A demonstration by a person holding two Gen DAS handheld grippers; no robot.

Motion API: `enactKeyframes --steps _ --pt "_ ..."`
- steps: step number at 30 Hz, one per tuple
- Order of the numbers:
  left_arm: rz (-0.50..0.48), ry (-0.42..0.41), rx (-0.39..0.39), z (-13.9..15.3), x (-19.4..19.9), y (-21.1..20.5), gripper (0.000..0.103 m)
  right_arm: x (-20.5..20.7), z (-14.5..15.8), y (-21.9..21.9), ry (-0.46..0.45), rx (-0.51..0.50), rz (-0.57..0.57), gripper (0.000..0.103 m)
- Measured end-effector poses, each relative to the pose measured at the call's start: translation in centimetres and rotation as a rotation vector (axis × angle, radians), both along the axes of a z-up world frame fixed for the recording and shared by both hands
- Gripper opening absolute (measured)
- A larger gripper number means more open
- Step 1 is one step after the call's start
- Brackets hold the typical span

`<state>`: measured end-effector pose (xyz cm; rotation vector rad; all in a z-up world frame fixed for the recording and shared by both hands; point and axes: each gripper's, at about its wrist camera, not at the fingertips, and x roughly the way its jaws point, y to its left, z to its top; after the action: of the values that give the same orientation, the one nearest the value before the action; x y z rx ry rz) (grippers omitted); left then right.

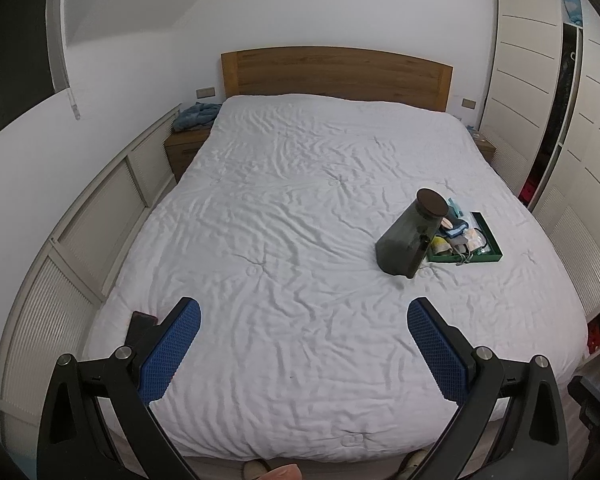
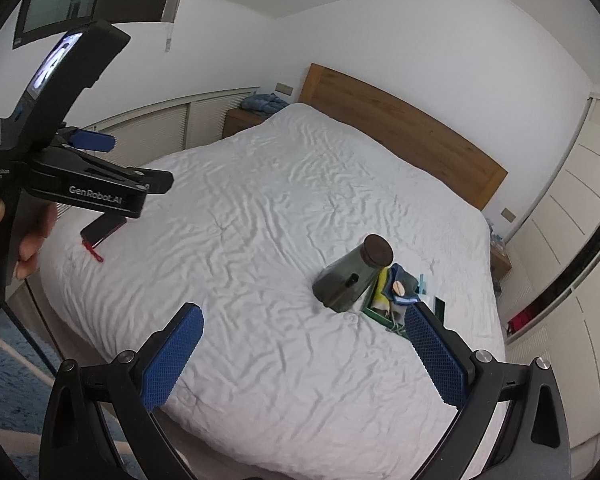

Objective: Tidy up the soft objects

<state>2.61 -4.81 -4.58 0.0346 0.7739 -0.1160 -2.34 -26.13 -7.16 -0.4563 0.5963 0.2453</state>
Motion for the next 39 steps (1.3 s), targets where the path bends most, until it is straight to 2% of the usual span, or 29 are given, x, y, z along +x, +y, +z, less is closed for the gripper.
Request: enactKeyframes --steps 8,14,18,21,24,27,32,35,39 --pt "0.001 0.001 -0.003 -0.1 0.0 0.1 0.102 0.0 0.7 -0.4 0.02 0.047 -0.008 0.103" --pt "0.0 -0.001 -0.005 -0.1 -0.1 0.2 0.102 1.5 2.0 -1.8 0.055 0.131 -0.096 0.103" --pt "-0.005 -0.002 -0.009 -0.2 -0.1 -0.1 0.102 3.1 2.7 -3.8 0.092 0.222 -0.212 0.103" --pt "-0.015 -0.001 -0.018 -0.2 -0.3 -0.3 0.102 4.7 2.3 -6.2 0.199 0.331 -0.323 0.103" --pt "-0.022 -0.005 -0.019 -0.1 -0.5 -0.5 0.102 5.5 1.4 -7.6 0.296 0.368 -0.378 0.103" --pt "-0.02 0.0 -0.023 -0.2 -0.5 -0.5 0.102 5.7 0.4 -7.9 0.366 0.342 -0.393 0.103" --pt "-0.019 0.007 -0.022 -0.3 -0.5 -0.6 0.102 7.2 0.8 -7.6 0.46 0.263 -0.337 0.103" --pt "-0.024 0.014 -0.024 -0.5 -0.5 -0.8 0.102 7.9 1.4 -7.2 0.459 0.222 -0.303 0.103" --pt "-0.027 0.01 -0.023 -0.5 -0.7 -1.1 0.102 6.9 2.2 -6.4 0.406 0.185 -0.273 0.103"
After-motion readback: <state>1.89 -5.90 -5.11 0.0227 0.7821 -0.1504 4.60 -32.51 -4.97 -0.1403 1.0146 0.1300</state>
